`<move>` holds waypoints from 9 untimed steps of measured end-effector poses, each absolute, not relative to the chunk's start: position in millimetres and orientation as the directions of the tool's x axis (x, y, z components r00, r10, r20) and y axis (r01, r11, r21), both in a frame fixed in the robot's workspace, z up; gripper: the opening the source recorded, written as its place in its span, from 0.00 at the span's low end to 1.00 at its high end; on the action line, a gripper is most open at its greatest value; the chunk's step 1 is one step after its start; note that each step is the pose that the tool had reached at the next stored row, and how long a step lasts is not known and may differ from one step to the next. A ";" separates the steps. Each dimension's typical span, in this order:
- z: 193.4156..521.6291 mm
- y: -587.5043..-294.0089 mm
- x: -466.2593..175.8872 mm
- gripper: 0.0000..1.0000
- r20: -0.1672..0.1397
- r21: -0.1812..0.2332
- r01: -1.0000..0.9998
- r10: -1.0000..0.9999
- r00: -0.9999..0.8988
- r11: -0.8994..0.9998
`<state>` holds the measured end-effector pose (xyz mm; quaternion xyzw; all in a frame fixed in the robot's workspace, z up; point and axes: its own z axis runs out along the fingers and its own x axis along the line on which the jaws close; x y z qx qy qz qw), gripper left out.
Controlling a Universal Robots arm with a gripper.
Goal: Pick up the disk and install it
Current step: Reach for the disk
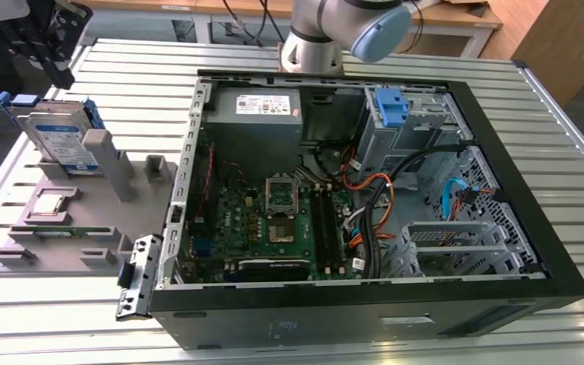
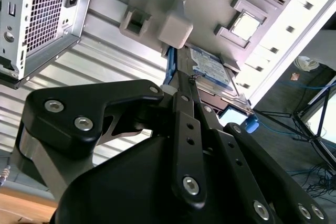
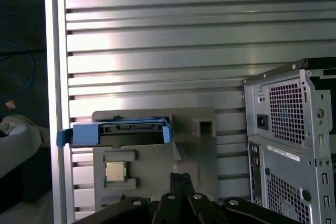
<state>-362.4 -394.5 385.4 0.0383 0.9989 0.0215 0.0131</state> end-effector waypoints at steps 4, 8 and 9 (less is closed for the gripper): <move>383.8 -394.5 -366.0 0.11 -0.024 0.044 0.076 0.077 -0.997 0.996; 383.2 -394.5 -367.3 0.11 -0.025 0.044 0.076 0.077 -0.997 0.996; 383.2 -394.5 -367.3 0.11 -0.025 0.044 0.076 0.077 -0.997 0.996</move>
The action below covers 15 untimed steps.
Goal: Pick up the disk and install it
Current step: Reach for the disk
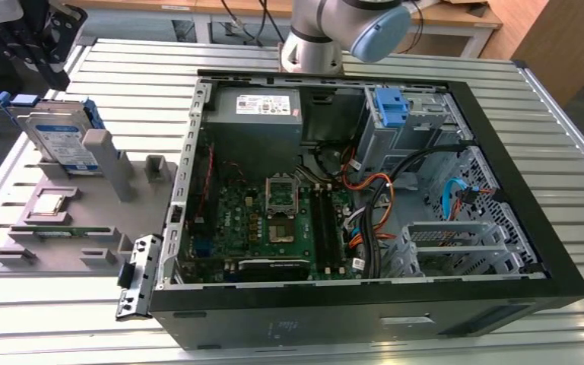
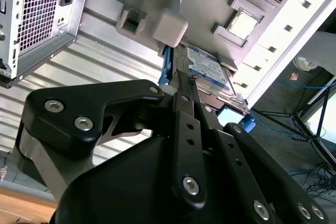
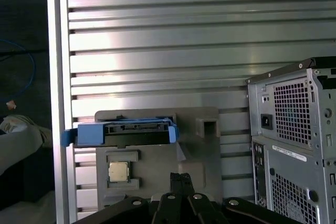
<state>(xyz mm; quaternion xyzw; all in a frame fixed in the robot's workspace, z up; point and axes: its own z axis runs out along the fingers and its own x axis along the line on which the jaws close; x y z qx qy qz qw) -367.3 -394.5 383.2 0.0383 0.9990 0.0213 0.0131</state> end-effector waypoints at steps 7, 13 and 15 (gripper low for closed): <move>383.1 -394.4 -367.5 0.11 -0.020 0.043 0.076 0.077 -0.997 0.996; 383.0 -394.5 -367.4 0.11 -0.019 0.043 0.076 0.077 -0.997 0.996; 382.6 -394.3 -368.0 0.11 -0.019 0.043 0.076 0.077 -0.997 0.996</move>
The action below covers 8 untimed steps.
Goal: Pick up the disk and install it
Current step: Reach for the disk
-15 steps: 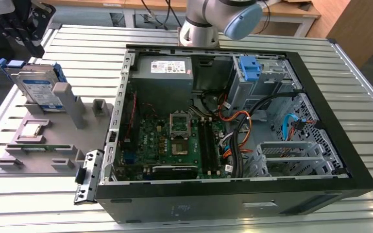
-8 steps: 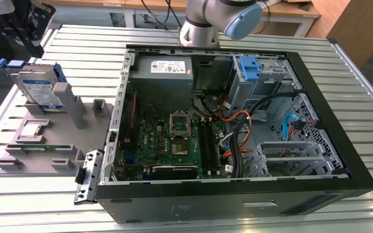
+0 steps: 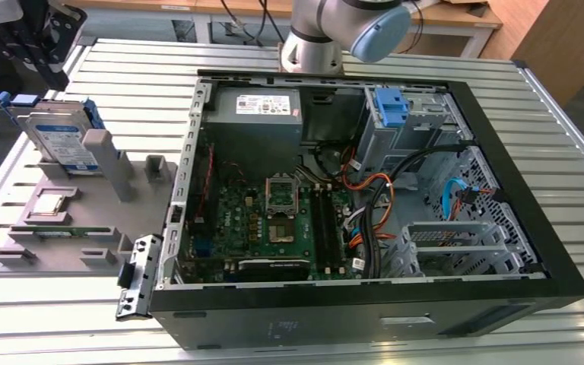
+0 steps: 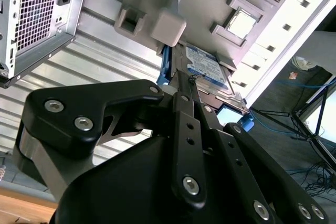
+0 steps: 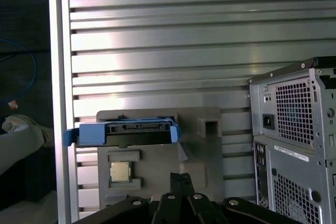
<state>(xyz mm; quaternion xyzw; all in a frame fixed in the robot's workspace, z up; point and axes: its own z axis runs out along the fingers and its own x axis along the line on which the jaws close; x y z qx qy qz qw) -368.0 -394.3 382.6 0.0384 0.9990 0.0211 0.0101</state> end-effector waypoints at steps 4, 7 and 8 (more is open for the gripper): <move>381.1 -392.4 -370.5 0.11 -0.019 0.043 0.076 0.077 -0.997 0.996; 379.5 -390.7 -373.2 0.11 -0.019 0.043 0.076 0.077 -0.997 0.996; 378.8 -390.1 -374.5 0.11 -0.019 0.043 0.076 0.077 -0.997 0.996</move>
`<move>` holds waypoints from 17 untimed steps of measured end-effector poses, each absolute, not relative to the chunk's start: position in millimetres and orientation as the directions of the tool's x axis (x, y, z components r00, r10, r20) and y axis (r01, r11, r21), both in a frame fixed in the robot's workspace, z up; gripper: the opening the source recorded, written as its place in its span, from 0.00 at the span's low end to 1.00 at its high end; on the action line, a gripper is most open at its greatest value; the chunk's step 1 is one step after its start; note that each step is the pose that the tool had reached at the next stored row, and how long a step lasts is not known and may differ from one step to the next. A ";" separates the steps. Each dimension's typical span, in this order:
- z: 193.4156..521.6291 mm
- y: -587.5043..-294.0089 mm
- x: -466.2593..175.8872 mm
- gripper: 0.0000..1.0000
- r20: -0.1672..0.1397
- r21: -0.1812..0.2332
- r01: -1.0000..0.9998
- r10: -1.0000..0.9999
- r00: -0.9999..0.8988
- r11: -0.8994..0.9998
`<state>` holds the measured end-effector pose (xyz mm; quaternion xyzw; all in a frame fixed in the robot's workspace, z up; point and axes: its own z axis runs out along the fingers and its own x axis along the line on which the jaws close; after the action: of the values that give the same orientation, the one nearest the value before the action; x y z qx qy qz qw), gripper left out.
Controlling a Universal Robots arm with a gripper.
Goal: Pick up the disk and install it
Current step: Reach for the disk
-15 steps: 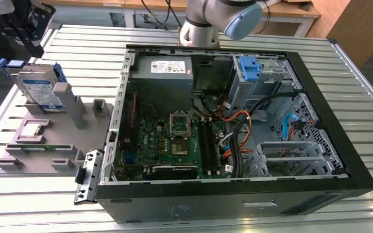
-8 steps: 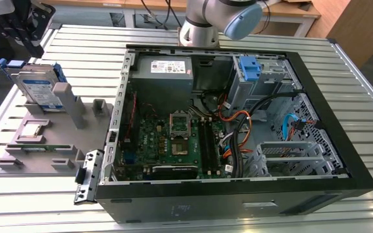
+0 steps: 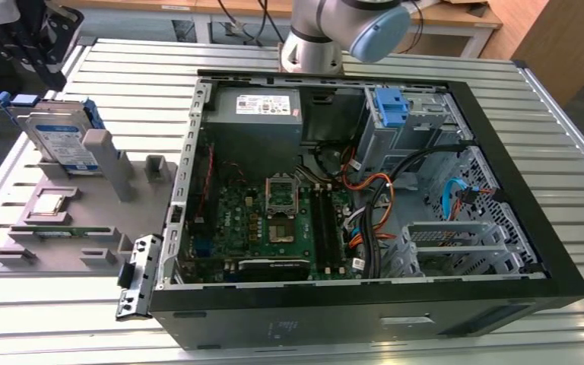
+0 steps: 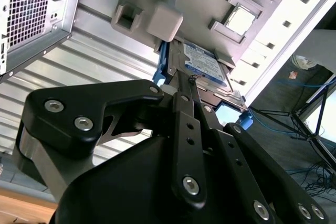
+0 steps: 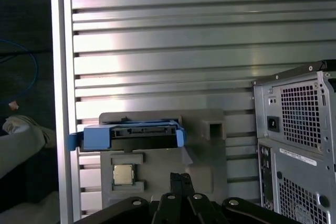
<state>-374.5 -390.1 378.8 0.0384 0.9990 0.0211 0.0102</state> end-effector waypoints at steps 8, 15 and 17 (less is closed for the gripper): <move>371.7 -387.3 -389.2 0.11 -0.019 0.043 0.076 0.077 -0.997 0.996; 366.9 -385.9 -397.4 0.11 -0.019 0.043 0.076 0.077 -0.997 0.996; 366.9 -385.9 -397.5 0.11 -0.019 0.043 0.076 0.077 -0.997 0.996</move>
<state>-397.5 -385.9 366.9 0.0383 0.9990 0.0211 0.0102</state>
